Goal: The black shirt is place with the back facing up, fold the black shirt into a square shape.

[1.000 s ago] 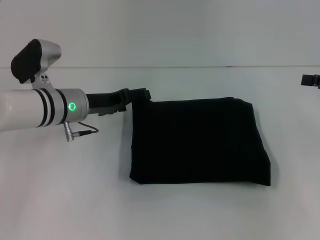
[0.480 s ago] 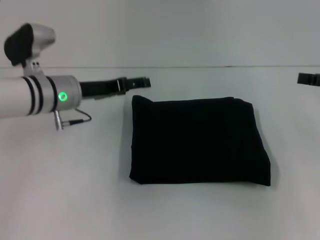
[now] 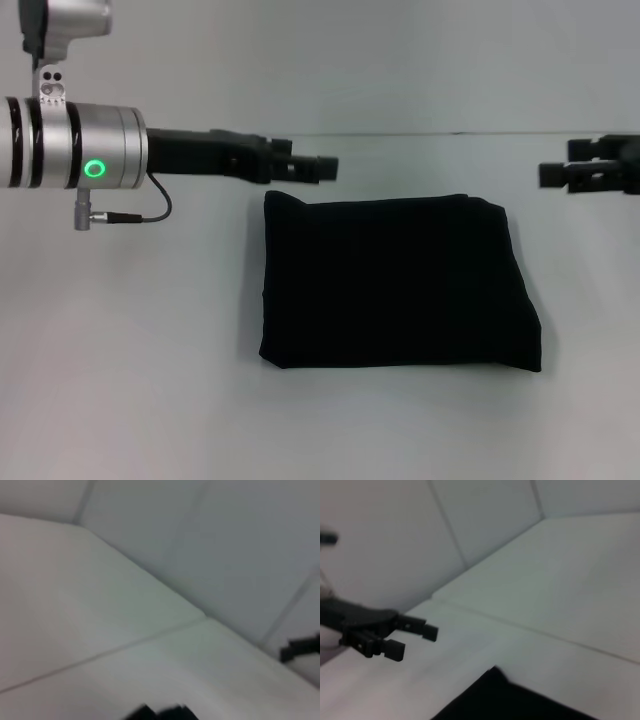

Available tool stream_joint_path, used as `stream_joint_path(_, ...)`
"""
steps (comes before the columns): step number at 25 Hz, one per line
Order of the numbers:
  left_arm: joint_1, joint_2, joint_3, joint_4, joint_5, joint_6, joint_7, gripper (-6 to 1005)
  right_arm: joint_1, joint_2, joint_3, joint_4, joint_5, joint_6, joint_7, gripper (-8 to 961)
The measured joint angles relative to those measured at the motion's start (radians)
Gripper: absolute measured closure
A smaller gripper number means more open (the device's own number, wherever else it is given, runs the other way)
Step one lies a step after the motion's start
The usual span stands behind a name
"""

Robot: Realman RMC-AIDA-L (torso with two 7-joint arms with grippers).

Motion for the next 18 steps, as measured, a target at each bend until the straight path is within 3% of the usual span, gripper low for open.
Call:
stream_joint_path(3, -0.017, 0.012, 0.025, 0.009, 0.052, 0.039, 0.010, 39, 0.013, 0.012, -0.073, -0.018, -0.006, 0.021, 0.000, 38)
stream_joint_path(6, -0.024, 0.008, 0.060, 0.044, 0.110, 0.060, 0.036, 39, 0.039, 0.025, -0.111, -0.022, -0.047, 0.030, 0.006, 38)
stream_joint_path(13, -0.047, -0.006, 0.156, 0.090, 0.216, 0.055, 0.055, 49, 0.102, 0.066, -0.123, -0.021, -0.200, 0.048, 0.039, 38)
stream_joint_path(18, -0.050, -0.008, 0.157, 0.100, 0.230, 0.054, 0.062, 48, 0.106, 0.075, -0.118, -0.014, -0.208, 0.075, 0.040, 38)
